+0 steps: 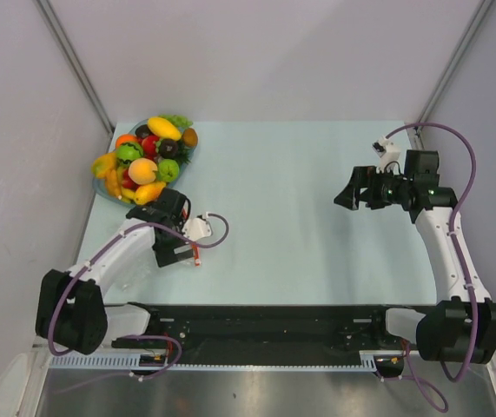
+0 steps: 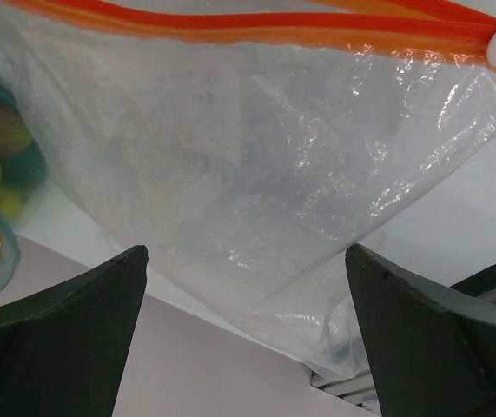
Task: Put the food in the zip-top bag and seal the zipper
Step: Pick up the zipper food storage bag at the center of the board.
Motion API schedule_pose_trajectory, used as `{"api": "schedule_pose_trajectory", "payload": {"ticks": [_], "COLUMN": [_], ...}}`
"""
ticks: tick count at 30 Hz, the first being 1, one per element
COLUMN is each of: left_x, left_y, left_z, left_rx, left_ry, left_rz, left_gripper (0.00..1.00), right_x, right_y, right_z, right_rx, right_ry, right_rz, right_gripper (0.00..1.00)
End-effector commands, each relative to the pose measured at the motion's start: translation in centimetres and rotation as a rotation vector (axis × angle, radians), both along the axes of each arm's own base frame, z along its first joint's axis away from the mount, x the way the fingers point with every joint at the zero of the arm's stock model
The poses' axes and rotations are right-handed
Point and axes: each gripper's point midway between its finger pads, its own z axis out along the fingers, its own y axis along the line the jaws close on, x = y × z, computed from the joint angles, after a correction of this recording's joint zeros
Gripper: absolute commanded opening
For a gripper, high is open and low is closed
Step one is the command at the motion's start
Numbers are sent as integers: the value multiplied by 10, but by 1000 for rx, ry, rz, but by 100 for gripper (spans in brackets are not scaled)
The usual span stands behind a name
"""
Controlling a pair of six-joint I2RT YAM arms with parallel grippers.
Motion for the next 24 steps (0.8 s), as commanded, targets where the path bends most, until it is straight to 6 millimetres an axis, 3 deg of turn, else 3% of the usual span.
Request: {"api": "schedule_pose_trajectory", "payload": {"ticks": [1,2,4,5,7,8,10,14,15,17,19,21,24], "left_x": [17,15,14,9,5,5,6,8,18,20,25,24,18], "left_y": [-2,-3,-8,-10,-20,-23,-31,-60,-70,-90,-107,-129,-157], "left_z": [-11,-13,-15,-16,-11,-9,0,31,48,79,116,138,158], "left_rx": [31,29,8,-1,-54,-68,-97,-262,-310,-446,-549,-632,-676], "left_ry": [-22,-6,21,45,66,65,44,-24,-93,-186,-315,-389,-456], "left_rz": [-60,-69,-98,-112,-148,-158,-174,-200,-199,-182,-206,-240,-276], "left_gripper": [97,84,73,56,39,16,0,0,0,0,0,0,0], "right_x": [3,3,3,3,3,4,6,4,4,-1,-3,-4,-6], "right_y": [6,6,8,9,11,11,11,17,20,28,36,45,63], "right_z": [0,0,0,1,0,-2,-2,-1,2,8,21,42,74], "right_rx": [7,9,19,22,31,34,42,81,109,156,213,281,342], "right_ry": [-7,-7,-4,-10,-2,7,17,40,60,77,85,62,-13], "right_rz": [34,34,42,47,44,39,25,39,29,54,59,67,107], "right_gripper": [100,100,100,100,100,100,99,100,100,100,99,96,93]}}
